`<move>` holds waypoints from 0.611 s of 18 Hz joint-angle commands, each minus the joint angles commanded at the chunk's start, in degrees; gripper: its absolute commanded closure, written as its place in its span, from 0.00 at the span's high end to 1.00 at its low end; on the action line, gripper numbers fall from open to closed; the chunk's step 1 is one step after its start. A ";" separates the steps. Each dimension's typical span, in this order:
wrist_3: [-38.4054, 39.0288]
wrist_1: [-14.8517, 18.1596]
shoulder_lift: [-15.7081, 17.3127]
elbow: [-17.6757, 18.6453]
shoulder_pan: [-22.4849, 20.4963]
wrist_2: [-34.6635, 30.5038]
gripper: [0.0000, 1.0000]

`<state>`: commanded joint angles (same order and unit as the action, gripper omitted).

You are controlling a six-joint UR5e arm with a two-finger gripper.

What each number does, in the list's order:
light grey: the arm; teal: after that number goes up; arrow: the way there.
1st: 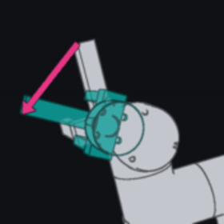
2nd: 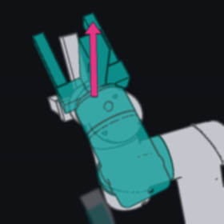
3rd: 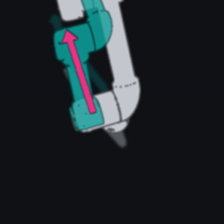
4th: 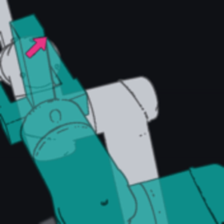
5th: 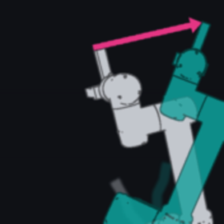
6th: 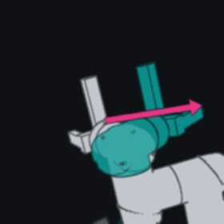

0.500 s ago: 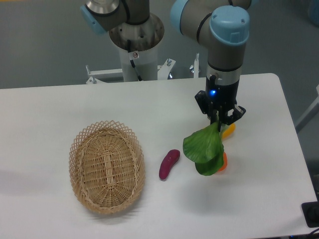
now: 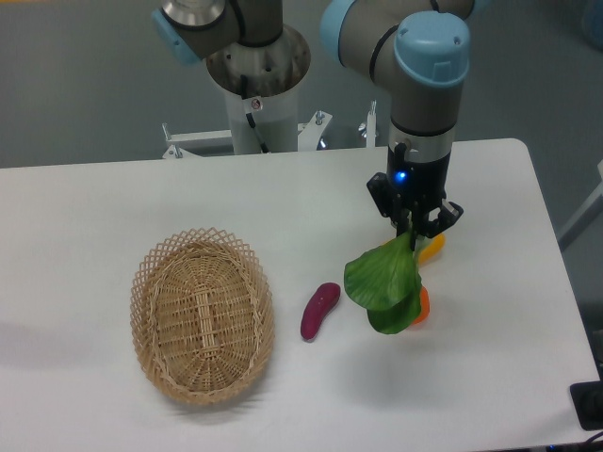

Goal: Place the green vegetable on the table
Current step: 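Hold the green bok choy in the gripper and begin moving it, then lower the held bok choy toward the table beside the orange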

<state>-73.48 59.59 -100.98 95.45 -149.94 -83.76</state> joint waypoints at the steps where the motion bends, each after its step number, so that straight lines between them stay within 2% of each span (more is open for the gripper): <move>1: 0.09 -0.09 -0.09 0.26 0.09 0.09 0.27; 3: 1.05 -1.13 -0.44 0.70 0.26 -0.17 0.27; 4: 2.19 -2.80 -1.14 1.40 0.35 -0.18 0.27; 8: 4.65 -15.00 -5.88 3.95 2.28 -0.53 0.27; 11: 8.17 -20.02 -10.97 2.82 3.60 -0.53 0.27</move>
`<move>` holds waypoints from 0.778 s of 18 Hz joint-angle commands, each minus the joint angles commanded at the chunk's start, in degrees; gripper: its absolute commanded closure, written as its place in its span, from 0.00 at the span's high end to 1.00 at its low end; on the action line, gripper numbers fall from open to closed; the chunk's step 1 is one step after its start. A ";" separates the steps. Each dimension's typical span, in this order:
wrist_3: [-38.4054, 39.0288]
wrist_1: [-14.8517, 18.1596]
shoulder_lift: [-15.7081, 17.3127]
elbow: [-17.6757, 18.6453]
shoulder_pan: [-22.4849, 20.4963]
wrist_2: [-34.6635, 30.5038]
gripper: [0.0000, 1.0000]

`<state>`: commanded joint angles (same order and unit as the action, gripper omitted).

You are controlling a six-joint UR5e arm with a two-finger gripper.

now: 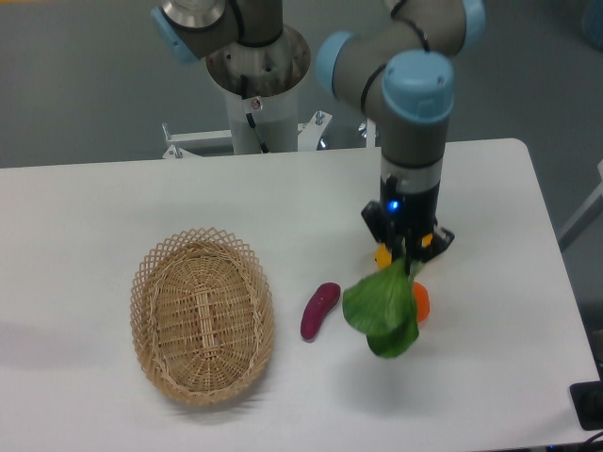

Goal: Place the green vegetable on the table
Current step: 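Lower the held bok choy toward the table beside the orange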

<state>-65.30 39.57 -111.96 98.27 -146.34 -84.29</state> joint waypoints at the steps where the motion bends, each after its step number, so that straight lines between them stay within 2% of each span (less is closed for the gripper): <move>1: 0.09 -1.06 -1.50 -0.35 0.09 0.00 0.27; 5: 0.18 -1.51 -6.68 -3.07 1.84 0.00 0.27; 7: 0.18 -2.73 -8.45 -3.08 2.81 -0.09 0.27; 14: 0.18 -3.00 -10.21 -2.20 4.57 -0.79 0.29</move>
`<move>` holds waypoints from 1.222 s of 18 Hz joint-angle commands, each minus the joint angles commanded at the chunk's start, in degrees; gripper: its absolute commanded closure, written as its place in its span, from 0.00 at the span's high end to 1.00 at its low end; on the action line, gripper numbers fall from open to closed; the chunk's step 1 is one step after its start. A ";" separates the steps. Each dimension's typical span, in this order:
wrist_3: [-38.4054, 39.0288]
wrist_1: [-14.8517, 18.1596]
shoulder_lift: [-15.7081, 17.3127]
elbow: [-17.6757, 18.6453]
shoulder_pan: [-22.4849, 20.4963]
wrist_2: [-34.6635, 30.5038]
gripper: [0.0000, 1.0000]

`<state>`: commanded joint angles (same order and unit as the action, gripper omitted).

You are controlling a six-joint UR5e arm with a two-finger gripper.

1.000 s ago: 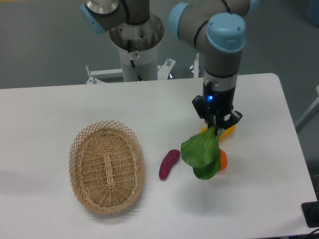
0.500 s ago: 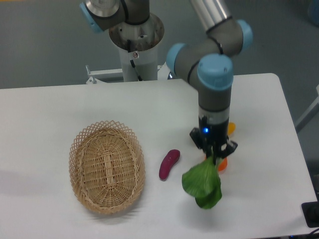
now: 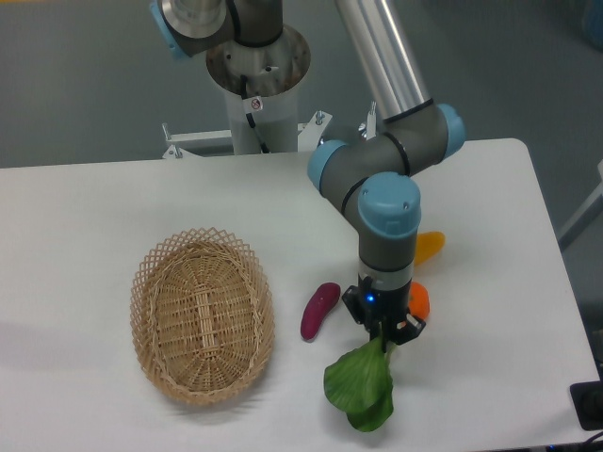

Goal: Place the green vegetable on the table
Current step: 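Lower the held bok choy toward the table beside the orange, then open the gripper to release the bok choy onto the table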

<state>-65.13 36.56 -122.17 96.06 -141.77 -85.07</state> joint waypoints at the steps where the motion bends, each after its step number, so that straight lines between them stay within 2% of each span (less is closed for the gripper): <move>1: -0.09 0.00 0.09 0.26 0.18 -0.70 0.31; 2: 0.00 0.00 0.17 0.27 0.18 -1.32 0.34; 3: 0.09 0.00 0.26 0.09 0.18 -1.41 0.44; 5: -0.09 0.00 0.44 -0.08 0.18 -1.76 0.91; 6: 0.00 0.09 0.61 -0.17 0.18 -2.02 1.00; 13: 8.79 0.09 4.21 -1.31 0.36 -3.52 1.00; 17: 8.44 0.09 7.81 -1.84 0.18 -3.61 1.00; 19: 5.82 0.26 9.66 -2.10 -0.34 -4.22 1.00; 21: 4.22 1.57 12.55 -1.67 -1.40 -5.88 1.00; 22: 4.13 3.58 13.70 -1.15 -1.75 -6.76 1.00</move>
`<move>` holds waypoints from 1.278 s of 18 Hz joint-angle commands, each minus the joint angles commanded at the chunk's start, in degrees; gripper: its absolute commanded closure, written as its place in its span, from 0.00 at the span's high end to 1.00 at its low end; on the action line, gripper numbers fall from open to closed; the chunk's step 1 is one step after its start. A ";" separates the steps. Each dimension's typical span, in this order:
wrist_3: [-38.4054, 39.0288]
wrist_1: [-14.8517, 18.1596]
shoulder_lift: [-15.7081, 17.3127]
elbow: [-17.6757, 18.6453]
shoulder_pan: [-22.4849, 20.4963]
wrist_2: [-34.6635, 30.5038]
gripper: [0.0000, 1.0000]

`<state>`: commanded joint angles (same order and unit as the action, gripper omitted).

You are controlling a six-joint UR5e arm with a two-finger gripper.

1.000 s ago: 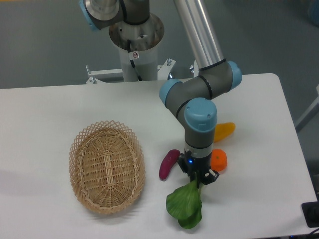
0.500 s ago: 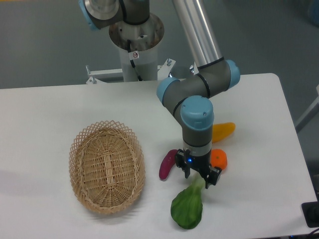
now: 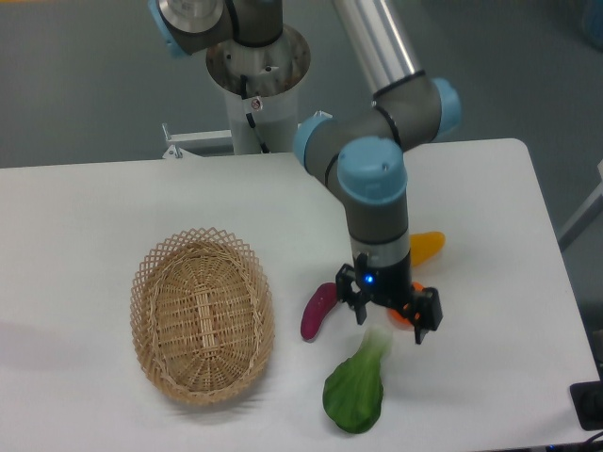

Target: Place the green vegetable on the table

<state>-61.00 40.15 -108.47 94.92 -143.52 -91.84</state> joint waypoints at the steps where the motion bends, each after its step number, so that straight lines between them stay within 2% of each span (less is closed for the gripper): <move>1: -0.17 2.37 1.06 0.27 -0.79 -0.53 1.00; 6: -13.08 13.71 7.38 0.27 -4.74 -0.89 1.00; 8: -15.55 16.88 9.58 0.27 -6.67 -0.71 1.00; 13: -25.39 19.88 12.31 0.44 -10.28 -0.10 1.00; 17: -26.10 19.97 13.02 0.44 -12.74 2.36 1.00; 19: -26.28 21.11 13.63 0.53 -14.06 2.71 1.00; 23: -32.07 22.17 14.51 0.53 -16.52 4.73 1.00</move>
<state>-93.06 62.31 -93.96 95.45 -160.04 -87.11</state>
